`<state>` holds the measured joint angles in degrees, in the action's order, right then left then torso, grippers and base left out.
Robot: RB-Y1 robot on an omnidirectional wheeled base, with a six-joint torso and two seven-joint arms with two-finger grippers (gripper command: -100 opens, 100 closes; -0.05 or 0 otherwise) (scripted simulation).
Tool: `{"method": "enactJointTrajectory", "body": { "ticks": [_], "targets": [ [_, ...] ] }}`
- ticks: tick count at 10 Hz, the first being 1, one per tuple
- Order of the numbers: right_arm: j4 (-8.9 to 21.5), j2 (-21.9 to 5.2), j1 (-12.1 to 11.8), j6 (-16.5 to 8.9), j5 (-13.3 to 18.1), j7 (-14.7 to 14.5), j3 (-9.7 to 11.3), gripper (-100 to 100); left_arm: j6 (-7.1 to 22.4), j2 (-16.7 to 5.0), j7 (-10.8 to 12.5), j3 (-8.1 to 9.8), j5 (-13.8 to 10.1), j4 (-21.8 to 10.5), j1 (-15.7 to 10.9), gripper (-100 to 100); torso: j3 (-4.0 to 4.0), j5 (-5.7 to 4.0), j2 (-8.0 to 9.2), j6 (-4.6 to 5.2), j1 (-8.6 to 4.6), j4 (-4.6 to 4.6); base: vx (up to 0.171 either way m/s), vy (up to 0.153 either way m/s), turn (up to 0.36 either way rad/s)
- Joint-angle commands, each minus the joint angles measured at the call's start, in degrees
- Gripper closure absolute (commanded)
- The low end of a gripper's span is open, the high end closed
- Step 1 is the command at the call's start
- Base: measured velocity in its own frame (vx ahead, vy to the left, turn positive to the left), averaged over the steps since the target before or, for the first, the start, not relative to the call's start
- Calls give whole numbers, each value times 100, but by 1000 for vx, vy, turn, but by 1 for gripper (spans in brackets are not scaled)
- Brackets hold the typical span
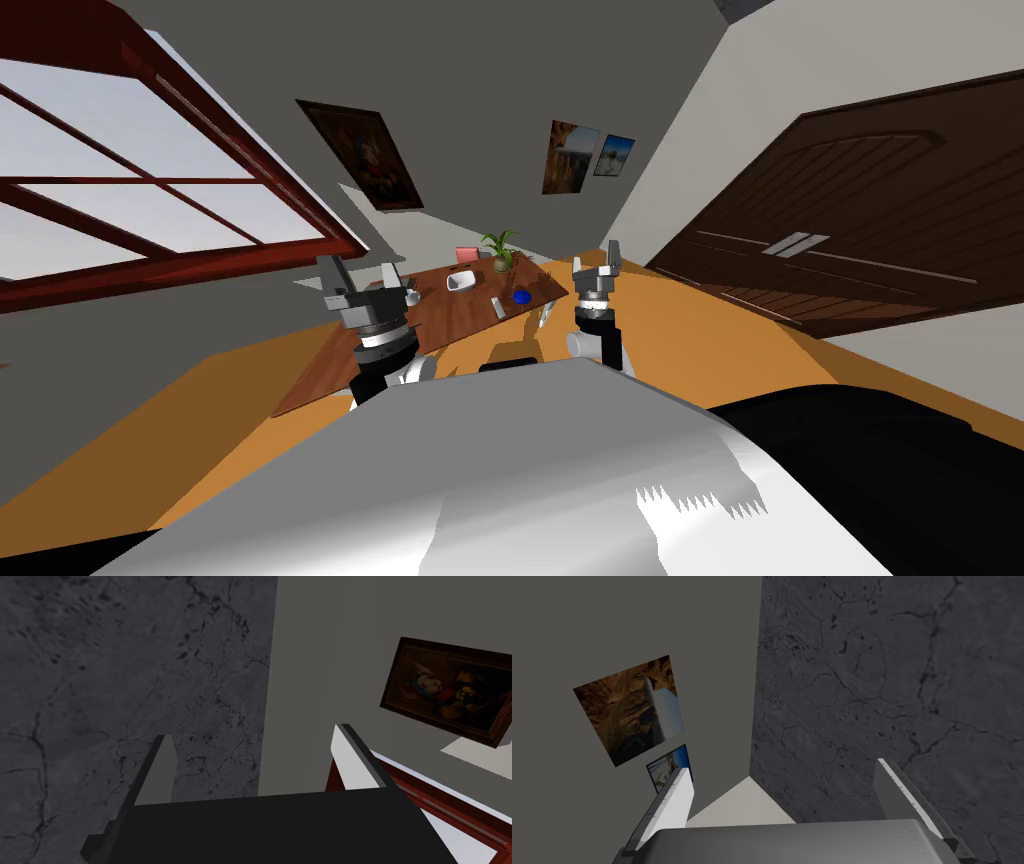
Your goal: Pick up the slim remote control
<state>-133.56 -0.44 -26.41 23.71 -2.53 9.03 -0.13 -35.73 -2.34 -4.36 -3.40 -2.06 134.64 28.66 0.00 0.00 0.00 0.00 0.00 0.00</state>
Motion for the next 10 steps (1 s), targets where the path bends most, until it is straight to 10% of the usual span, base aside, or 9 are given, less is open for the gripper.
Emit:
{"method": "enactJointTrajectory", "body": {
  "ticks": [1,10],
  "targets": [
    [82,-165,-86,-12,11,37,56,-100,0,0,0,0,0,0,0,0,0,0,0,0,0,0,-13,8,145],
    [1155,-1318,-1024,-143,183,516,711,-100,0,0,0,0,0,0,-1,0,7,2,11,-3,8,2,-33,35,257]
  ]
}}
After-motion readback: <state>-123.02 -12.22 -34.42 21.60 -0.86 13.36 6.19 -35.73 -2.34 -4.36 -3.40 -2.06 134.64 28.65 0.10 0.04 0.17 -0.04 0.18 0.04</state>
